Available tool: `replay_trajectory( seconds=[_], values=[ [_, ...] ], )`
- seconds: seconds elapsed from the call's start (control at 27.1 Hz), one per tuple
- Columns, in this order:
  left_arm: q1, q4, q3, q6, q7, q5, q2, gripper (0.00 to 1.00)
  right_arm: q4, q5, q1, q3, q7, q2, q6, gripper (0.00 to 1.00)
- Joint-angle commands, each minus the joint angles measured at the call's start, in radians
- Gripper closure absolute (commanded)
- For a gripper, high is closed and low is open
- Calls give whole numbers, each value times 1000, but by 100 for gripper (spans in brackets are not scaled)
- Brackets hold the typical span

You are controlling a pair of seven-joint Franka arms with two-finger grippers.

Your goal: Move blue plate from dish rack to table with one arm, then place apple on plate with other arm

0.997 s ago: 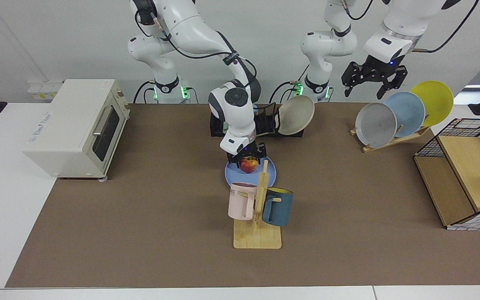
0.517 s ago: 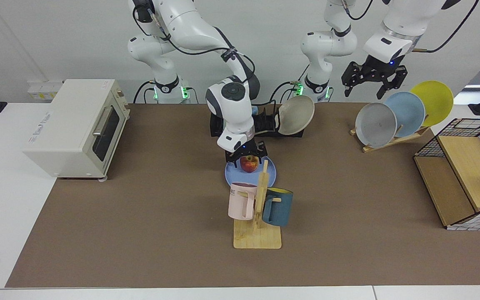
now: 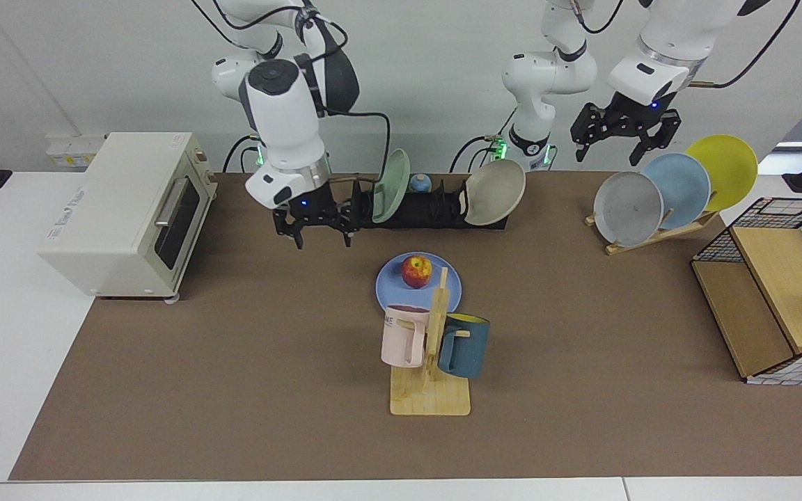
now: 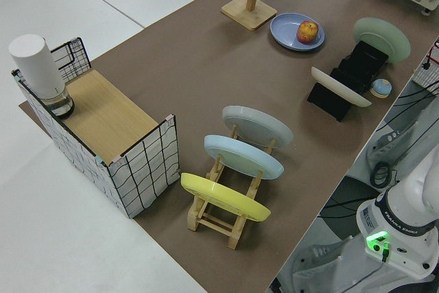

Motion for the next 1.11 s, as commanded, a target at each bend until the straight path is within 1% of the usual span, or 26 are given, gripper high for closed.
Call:
replay_trajectory(
  seconds=[0.0, 0.15, 0.33, 0.59, 0.81, 0.96, 1.07],
  values=[
    [4, 18, 2, -26, 7, -1, -1, 0, -22, -14, -125, 17, -144, -111, -134, 0],
    [4, 18, 2, -26, 7, -1, -1, 0, -21, -8, -228, 17, -233, -150, -200, 0],
    [4, 18, 2, -28, 7, -1, -1, 0, -21, -9, -338, 17, -241, -148, -193, 0],
    [4, 18, 2, -26, 7, -1, -1, 0, 25, -18, -341, 17, -293, -140, -234, 0],
    [4, 18, 2, -28, 7, -1, -1, 0, 27, -18, -332, 17, -290, -137, -233, 0],
    [4, 18, 2, -26, 7, -1, -1, 0, 30, -23, -329, 15, -288, -133, -262, 0],
    [4, 18, 2, -26, 7, -1, -1, 0, 28, -60, -331, 21, -288, -131, -250, 0]
  ],
)
